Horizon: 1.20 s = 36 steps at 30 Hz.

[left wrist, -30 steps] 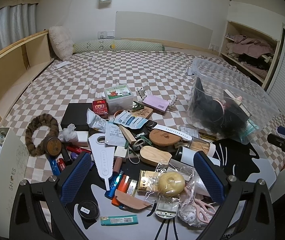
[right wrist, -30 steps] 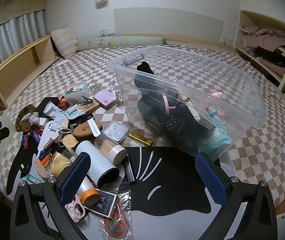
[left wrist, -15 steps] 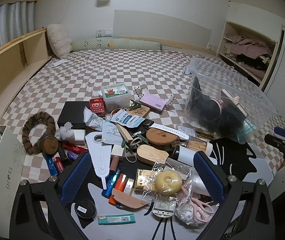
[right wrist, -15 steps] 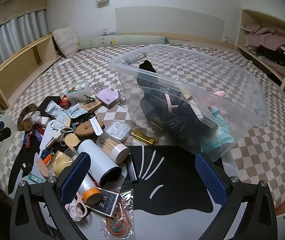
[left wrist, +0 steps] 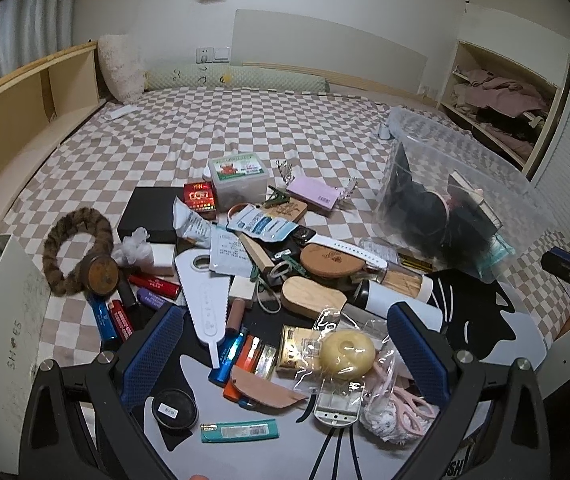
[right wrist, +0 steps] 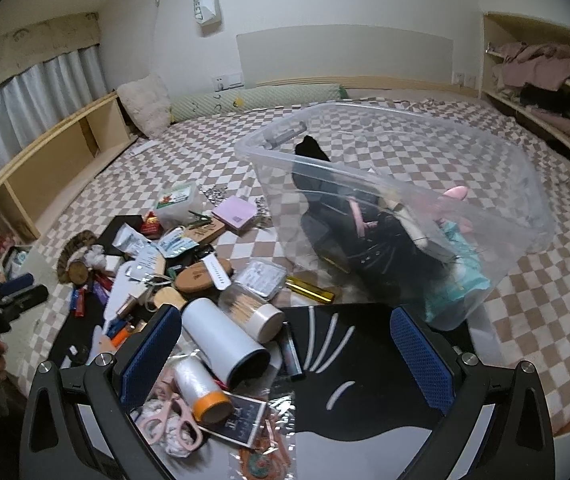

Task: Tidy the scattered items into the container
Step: 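Lower the right tool onto the orange-rimmed tape roll while the left tool approaches the bagged sponge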

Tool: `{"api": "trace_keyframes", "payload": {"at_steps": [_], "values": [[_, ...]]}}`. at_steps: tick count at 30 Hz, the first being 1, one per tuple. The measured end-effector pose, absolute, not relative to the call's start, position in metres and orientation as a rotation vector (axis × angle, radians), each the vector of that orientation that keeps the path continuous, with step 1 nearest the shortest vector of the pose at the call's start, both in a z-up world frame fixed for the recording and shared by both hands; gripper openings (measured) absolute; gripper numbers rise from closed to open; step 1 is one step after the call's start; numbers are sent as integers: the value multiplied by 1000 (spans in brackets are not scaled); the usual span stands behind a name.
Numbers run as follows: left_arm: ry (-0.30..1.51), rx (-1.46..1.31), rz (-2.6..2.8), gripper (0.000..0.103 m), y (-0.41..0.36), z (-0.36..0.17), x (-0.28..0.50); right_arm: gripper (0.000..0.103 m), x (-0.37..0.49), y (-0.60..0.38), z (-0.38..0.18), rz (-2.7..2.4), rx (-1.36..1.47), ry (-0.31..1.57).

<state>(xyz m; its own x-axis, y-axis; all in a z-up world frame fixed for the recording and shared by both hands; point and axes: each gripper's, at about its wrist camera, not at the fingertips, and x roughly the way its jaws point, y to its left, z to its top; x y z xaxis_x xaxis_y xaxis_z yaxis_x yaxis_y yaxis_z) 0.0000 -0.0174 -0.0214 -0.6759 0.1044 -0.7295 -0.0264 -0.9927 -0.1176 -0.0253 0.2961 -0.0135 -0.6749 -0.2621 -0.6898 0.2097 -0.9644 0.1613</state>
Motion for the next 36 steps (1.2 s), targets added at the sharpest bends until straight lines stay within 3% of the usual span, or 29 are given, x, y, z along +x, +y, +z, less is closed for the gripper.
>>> {"api": "trace_keyframes", "payload": {"at_steps": [10, 25, 34, 36], "values": [[-51, -1303, 2779, 103, -14, -45, 3, 103, -17, 279, -25, -2629, 1006, -115], [53, -1368, 2637, 103, 11, -68, 4, 103, -21, 248, -127, -2419, 1366, 267], [74, -1380, 2618, 103, 16, -71, 3, 103, -18, 219, -138, -2256, 1316, 429], [78, -1383, 2620, 103, 16, -72, 3, 97, -18, 211, -143, -2187, 1317, 465]]}}
